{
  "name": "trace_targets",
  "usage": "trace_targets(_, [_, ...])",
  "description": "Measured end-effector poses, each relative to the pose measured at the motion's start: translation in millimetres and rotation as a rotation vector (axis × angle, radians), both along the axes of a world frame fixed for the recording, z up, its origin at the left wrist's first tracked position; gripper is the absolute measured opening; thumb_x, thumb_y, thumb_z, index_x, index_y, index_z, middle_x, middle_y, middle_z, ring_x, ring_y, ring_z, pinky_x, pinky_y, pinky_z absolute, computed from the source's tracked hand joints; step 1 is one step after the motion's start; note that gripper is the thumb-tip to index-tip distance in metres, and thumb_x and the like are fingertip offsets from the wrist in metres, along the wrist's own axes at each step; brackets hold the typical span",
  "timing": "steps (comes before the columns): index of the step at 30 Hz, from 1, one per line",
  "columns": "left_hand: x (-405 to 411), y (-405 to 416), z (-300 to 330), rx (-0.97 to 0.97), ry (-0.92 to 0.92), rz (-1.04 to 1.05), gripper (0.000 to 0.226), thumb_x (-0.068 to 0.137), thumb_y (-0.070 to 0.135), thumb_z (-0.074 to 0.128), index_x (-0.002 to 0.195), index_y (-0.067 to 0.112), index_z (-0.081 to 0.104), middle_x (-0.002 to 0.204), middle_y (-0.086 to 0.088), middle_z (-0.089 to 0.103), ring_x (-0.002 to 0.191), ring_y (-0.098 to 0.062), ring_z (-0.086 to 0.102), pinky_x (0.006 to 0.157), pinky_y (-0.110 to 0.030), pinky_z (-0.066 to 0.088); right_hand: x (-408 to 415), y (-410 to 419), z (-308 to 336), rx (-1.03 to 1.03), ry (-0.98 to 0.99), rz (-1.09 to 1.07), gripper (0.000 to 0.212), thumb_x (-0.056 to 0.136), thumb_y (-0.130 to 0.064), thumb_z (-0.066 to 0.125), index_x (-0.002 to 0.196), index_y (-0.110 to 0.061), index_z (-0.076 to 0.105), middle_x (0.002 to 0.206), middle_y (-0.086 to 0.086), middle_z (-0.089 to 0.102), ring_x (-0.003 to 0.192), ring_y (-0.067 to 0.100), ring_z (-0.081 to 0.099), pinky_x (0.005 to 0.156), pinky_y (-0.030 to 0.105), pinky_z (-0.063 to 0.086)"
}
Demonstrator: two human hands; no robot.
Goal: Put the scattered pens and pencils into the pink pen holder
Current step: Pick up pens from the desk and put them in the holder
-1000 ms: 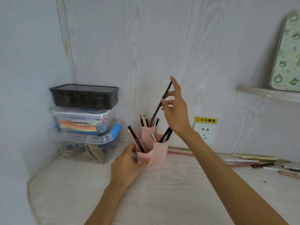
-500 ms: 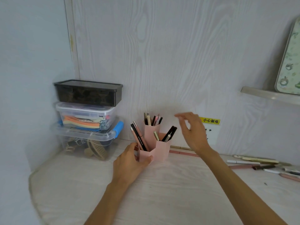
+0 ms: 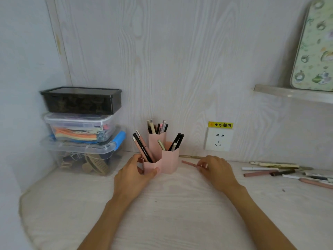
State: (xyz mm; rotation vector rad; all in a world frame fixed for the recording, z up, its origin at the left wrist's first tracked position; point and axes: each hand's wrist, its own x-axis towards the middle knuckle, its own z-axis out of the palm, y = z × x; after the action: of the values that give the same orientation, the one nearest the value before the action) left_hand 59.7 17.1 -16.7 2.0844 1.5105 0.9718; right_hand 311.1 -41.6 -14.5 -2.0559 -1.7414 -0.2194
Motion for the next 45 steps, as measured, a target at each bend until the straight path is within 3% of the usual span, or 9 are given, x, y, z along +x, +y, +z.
trace_targets(4, [1, 0, 0, -0.003, 0.004, 0.009, 0.057, 0.072, 0.061, 0.065, 0.116, 0.031, 0.048, 0.101, 0.010, 0.061, 0.081, -0.007, 0.055, 0.064, -0.023, 0.039, -11, -8, 37, 0.326, 0.240, 0.001, 0.014, 0.092, -0.023, 0.052, 0.105, -0.021, 0.054, 0.087, -0.008, 0.062, 0.078, 0.015, 0.063, 0.067, 0.030, 0.049])
trace_targets(10, [-1, 1, -2, -0.004, 0.000, 0.016, 0.055, 0.070, 0.065, 0.063, 0.112, 0.034, 0.048, 0.097, 0.011, 0.062, 0.083, -0.009, 0.057, 0.067, -0.026, 0.042, -52, 10, 112, 0.714, 0.633, 0.328, 0.066, 0.094, -0.009, 0.049, 0.143, -0.033, 0.012, 0.095, 0.007, 0.059, 0.075, 0.013, 0.066, 0.069, 0.019, 0.056])
trace_targets(15, [-2, 4, -4, -0.005, -0.007, 0.011, 0.060, 0.069, 0.067, 0.062, 0.116, 0.033, 0.047, 0.098, 0.011, 0.064, 0.083, -0.008, 0.058, 0.069, -0.027, 0.047, -81, 42, 138, 0.794, 0.663, 0.398, 0.061, 0.094, -0.007, 0.046, 0.144, -0.027, 0.016, 0.093, 0.008, 0.061, 0.074, 0.010, 0.067, 0.072, 0.021, 0.056])
trace_targets(22, [-2, 6, -5, 0.001, -0.015, 0.004, 0.061, 0.069, 0.067, 0.062, 0.117, 0.032, 0.047, 0.090, 0.013, 0.059, 0.080, -0.007, 0.056, 0.067, -0.026, 0.045, -100, 64, 98, 0.563, 0.436, 0.347, 0.039, 0.092, -0.013, 0.051, 0.127, -0.029, 0.044, 0.105, -0.002, 0.063, 0.089, 0.011, 0.065, 0.078, 0.031, 0.055])
trace_targets(24, [-2, 6, -5, -0.007, -0.013, 0.000, 0.062, 0.069, 0.068, 0.062, 0.118, 0.031, 0.047, 0.091, 0.012, 0.058, 0.080, -0.008, 0.056, 0.068, -0.025, 0.045, -94, 69, 82, 0.479, 0.147, 0.280, 0.024, 0.093, -0.025, 0.050, 0.113, -0.023, 0.063, 0.121, 0.002, 0.060, 0.117, 0.018, 0.051, 0.098, 0.040, 0.043])
trace_targets(27, [-2, 7, -5, -0.002, -0.010, 0.001, 0.064, 0.069, 0.068, 0.062, 0.118, 0.031, 0.047, 0.093, 0.013, 0.058, 0.080, -0.008, 0.057, 0.067, -0.025, 0.045, -81, 70, 76, 0.302, 0.034, 0.270, 0.040, 0.094, -0.040, 0.032, 0.117, -0.026, 0.062, 0.139, 0.002, 0.047, 0.135, 0.022, 0.028, 0.108, 0.038, 0.021])
trace_targets(35, [-1, 9, -8, 0.018, -0.002, 0.005, 0.060, 0.070, 0.067, 0.061, 0.117, 0.033, 0.047, 0.105, 0.013, 0.062, 0.080, -0.006, 0.056, 0.066, -0.024, 0.044, -24, 33, 41, 0.401, 0.309, -0.017, 0.026, 0.097, -0.029, 0.039, 0.095, -0.021, 0.064, 0.084, -0.005, 0.066, 0.078, 0.015, 0.059, 0.065, 0.028, 0.043])
trace_targets(40, [0, 10, -9, 0.016, 0.014, 0.008, 0.063, 0.070, 0.067, 0.062, 0.120, 0.033, 0.045, 0.109, 0.013, 0.060, 0.083, -0.006, 0.056, 0.068, -0.024, 0.045, 4, 20, -18, 0.010, 0.113, 0.028, 0.036, 0.094, -0.017, 0.040, 0.129, -0.020, 0.048, 0.126, 0.000, 0.055, 0.115, 0.022, 0.048, 0.093, 0.036, 0.037])
trace_targets(45, [0, 11, -10, 0.016, 0.033, 0.016, 0.064, 0.070, 0.068, 0.061, 0.120, 0.033, 0.045, 0.107, 0.014, 0.058, 0.081, -0.006, 0.055, 0.067, -0.024, 0.044, 1, 21, -15, -0.090, -0.056, -0.041, 0.031, 0.093, -0.025, 0.043, 0.123, -0.023, 0.054, 0.113, 0.004, 0.051, 0.107, 0.024, 0.045, 0.088, 0.036, 0.037])
